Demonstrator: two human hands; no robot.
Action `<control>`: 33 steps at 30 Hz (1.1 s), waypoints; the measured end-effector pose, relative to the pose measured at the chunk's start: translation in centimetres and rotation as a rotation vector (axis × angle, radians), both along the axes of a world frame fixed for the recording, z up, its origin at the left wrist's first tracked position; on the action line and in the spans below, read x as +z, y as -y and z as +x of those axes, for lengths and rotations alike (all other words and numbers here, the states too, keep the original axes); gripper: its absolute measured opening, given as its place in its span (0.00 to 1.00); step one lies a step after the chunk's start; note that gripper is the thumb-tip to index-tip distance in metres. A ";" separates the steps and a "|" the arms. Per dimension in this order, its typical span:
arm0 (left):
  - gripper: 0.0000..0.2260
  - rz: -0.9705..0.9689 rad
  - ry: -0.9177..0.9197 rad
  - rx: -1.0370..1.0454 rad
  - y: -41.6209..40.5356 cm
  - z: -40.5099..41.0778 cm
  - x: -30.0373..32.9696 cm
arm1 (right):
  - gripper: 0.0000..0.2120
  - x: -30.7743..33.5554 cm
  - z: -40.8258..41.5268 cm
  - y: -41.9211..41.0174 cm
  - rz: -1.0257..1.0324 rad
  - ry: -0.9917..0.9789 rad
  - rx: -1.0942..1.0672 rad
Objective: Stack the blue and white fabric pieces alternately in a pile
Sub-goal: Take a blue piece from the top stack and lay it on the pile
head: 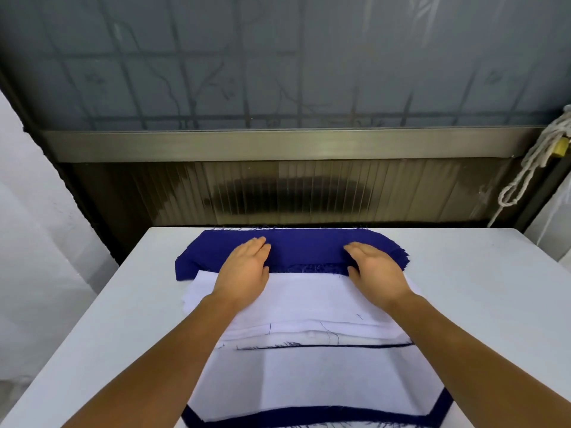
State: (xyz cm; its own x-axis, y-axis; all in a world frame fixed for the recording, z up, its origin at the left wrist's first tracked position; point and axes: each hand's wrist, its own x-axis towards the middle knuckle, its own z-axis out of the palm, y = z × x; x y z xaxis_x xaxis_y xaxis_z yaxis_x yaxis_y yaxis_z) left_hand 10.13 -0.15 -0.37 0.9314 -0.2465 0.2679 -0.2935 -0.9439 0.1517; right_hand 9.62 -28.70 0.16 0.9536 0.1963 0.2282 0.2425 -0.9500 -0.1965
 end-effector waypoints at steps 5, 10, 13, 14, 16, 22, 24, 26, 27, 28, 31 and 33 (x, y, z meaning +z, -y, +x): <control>0.19 0.094 0.027 -0.040 -0.5 0.5 -0.5 | 0.20 -1.2 0.8 0.5 -0.120 0.010 0.009; 0.15 0.199 0.120 -0.018 0.5 -0.1 -1.1 | 0.15 -1.3 1.2 0.4 -0.227 0.052 0.024; 0.13 0.231 0.128 0.004 1.0 -0.7 -0.8 | 0.08 -0.6 1.0 0.1 -0.251 0.096 -0.046; 0.12 0.257 0.134 -0.006 1.1 -0.9 -0.5 | 0.09 -0.4 0.9 0.0 -0.261 0.097 -0.062; 0.13 0.276 0.145 -0.003 0.9 -1.0 0.1 | 0.11 -0.2 0.8 0.0 -0.272 0.090 -0.076; 0.16 0.220 0.186 0.043 0.6 -1.0 0.6 | 0.08 0.2 0.8 -0.1 -0.165 0.086 -0.104; 0.12 0.177 0.188 0.009 0.4 -1.0 0.5 | 0.08 0.1 0.8 0.2 -0.087 0.084 -0.086; 0.07 0.164 0.168 -0.016 0.0 -1.1 0.3 | 0.09 0.1 0.7 0.7 0.010 0.060 -0.037; 0.06 0.178 0.151 -0.010 -0.1 -1.1 0.2 | 0.10 0.1 0.7 1.0 0.043 0.040 -0.015; 0.07 0.185 0.138 0.006 -0.3 -0.8 0.2 | 0.10 0.3 0.7 1.2 0.062 0.016 -0.004; 0.11 0.099 0.050 0.049 -0.3 0.0 1.0 | 0.08 1.0 0.8 1.2 0.101 -0.035 -0.034; 0.10 0.066 0.025 0.089 0.1 0.5 1.5 | 0.06 1.3 0.8 0.8 0.130 -0.064 -0.083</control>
